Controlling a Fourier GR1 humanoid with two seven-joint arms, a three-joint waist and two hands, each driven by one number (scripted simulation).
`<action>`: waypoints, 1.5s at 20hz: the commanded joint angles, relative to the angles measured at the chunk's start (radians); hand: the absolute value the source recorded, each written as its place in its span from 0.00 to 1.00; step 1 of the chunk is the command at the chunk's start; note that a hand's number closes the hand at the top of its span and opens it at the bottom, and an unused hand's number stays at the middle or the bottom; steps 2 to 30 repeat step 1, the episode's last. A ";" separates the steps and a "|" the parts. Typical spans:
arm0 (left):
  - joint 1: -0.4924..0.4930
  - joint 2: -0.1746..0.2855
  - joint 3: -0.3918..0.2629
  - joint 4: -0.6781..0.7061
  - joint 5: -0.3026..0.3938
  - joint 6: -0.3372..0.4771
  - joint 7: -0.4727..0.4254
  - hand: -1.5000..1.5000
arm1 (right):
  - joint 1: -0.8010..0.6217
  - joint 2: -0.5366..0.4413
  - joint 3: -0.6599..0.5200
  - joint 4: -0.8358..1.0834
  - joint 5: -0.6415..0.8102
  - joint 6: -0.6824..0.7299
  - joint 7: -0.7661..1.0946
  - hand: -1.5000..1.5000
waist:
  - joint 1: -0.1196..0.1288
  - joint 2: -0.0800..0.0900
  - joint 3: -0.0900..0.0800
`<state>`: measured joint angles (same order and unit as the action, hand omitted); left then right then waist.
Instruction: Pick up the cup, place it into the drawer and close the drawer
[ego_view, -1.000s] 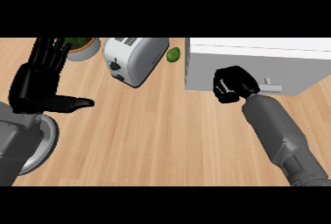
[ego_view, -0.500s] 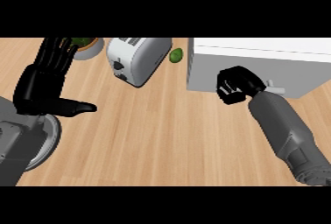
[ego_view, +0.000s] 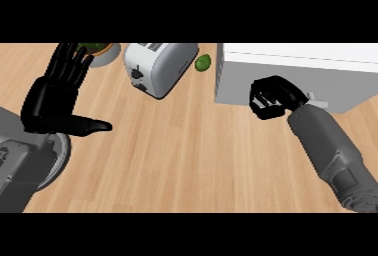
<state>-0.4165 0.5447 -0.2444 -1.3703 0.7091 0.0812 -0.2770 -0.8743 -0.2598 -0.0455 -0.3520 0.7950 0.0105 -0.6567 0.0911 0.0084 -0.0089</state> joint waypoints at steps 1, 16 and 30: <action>-0.002 -0.027 -0.021 0.005 -0.012 -0.002 -0.007 0.00 | -0.093 -0.089 -0.076 0.060 -0.022 -0.063 0.124 1.00 | 0.022 0.048 0.013; -0.002 -0.027 -0.021 0.005 -0.012 -0.002 -0.007 0.00 | -0.093 -0.089 -0.076 0.060 -0.022 -0.063 0.124 1.00 | 0.022 0.048 0.013; -0.002 -0.027 -0.021 0.005 -0.012 -0.002 -0.007 0.00 | -0.093 -0.089 -0.076 0.060 -0.022 -0.063 0.124 1.00 | 0.022 0.048 0.013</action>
